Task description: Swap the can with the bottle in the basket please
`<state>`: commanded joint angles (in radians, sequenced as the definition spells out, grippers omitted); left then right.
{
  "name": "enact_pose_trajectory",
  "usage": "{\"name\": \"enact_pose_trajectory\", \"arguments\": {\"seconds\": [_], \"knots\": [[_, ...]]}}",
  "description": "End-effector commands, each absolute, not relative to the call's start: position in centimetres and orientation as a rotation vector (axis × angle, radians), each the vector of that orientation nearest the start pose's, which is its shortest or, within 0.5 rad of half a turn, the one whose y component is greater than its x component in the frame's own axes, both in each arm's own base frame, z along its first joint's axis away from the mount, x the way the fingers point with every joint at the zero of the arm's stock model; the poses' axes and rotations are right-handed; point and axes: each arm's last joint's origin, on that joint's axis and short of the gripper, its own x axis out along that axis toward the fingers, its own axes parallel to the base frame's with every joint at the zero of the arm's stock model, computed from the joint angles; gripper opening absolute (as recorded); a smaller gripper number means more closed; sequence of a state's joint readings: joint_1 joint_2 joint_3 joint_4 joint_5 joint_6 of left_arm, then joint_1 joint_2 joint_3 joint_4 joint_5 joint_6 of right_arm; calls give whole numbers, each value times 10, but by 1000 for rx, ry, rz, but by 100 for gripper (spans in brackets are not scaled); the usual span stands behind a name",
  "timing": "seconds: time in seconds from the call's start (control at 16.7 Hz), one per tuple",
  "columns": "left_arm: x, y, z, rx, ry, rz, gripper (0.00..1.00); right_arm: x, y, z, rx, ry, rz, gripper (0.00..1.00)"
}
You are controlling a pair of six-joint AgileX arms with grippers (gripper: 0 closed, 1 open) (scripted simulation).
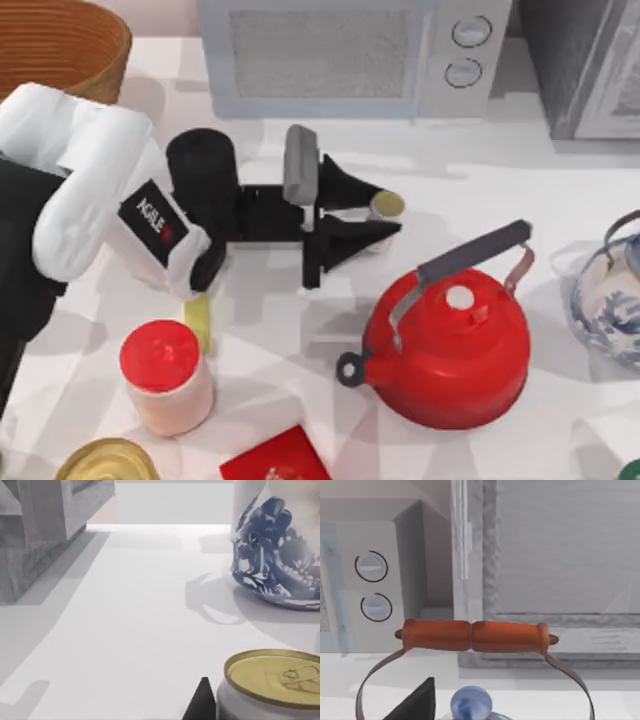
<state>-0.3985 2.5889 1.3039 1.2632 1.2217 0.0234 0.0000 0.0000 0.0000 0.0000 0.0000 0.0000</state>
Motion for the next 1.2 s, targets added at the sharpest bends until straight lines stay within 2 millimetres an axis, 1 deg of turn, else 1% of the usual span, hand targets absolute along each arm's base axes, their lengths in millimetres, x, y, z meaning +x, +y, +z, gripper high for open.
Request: {"name": "enact_pose_trajectory", "arguments": {"seconds": [0.36,0.42,0.96,1.08,1.2], "knots": [[411,-199,18,0,0,-1591,98,106,-1,160,0,0,0,100],[411,-199,18,0,0,-1591,100,106,-1,160,0,0,0,100],[411,-198,18,0,0,-1587,100,106,-1,160,0,0,0,100],[412,-191,25,-5,9,-1560,100,106,-1,160,0,0,0,100],[411,-178,41,-15,30,-1500,100,106,-1,160,0,0,0,100]]}}
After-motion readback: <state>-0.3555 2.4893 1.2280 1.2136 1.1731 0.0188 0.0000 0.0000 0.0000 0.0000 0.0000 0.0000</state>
